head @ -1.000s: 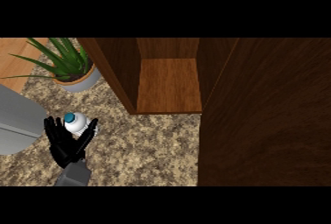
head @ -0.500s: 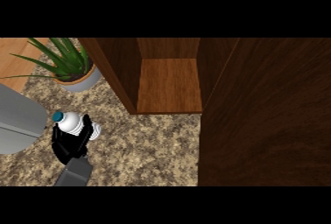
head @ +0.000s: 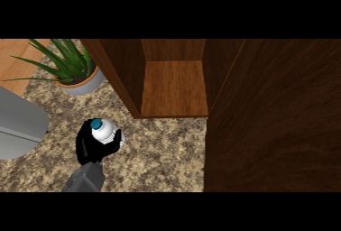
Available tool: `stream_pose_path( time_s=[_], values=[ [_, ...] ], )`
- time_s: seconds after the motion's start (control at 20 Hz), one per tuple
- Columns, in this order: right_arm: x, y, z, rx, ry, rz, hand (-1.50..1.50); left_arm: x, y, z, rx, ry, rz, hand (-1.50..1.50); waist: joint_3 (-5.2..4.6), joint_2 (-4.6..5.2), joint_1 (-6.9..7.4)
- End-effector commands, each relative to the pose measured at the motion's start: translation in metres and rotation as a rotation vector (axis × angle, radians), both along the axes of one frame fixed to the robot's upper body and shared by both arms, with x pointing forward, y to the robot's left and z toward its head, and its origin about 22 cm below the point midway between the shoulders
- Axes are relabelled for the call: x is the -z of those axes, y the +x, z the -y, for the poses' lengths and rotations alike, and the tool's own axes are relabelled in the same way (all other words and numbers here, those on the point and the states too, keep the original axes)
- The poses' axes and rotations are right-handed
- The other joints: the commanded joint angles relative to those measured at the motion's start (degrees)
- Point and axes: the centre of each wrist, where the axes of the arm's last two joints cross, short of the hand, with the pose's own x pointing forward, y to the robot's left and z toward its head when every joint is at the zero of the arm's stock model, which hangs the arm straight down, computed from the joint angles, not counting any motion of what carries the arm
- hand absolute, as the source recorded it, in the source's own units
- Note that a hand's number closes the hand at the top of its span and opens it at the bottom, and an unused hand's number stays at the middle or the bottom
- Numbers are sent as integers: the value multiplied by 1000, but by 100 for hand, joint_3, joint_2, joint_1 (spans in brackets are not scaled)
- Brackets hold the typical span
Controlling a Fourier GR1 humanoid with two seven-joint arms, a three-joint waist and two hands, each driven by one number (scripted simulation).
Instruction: Pick up the bottled water, place it into the cabinet and close the cabinet
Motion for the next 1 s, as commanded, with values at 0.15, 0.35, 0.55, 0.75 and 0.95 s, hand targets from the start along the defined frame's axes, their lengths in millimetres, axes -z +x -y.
stream_pose_path(
  time_s=[0.15,0.35,0.55,0.75,0.95],
  values=[
    [-35,1,-7,4,8,65,-150,-10,0,18,325,-2,82,150,5,-6,128],
    [-33,3,-11,12,6,71,-150,-40,6,32,338,41,124,150,15,-42,190],
    [-27,4,-7,7,20,70,-150,-68,7,61,408,53,131,150,13,-40,140],
    [-25,7,-7,19,-17,64,-150,-108,2,89,457,34,188,150,12,-49,154],
    [-24,7,-4,17,11,65,-150,-153,1,124,523,65,192,150,12,-37,121]
  ],
)
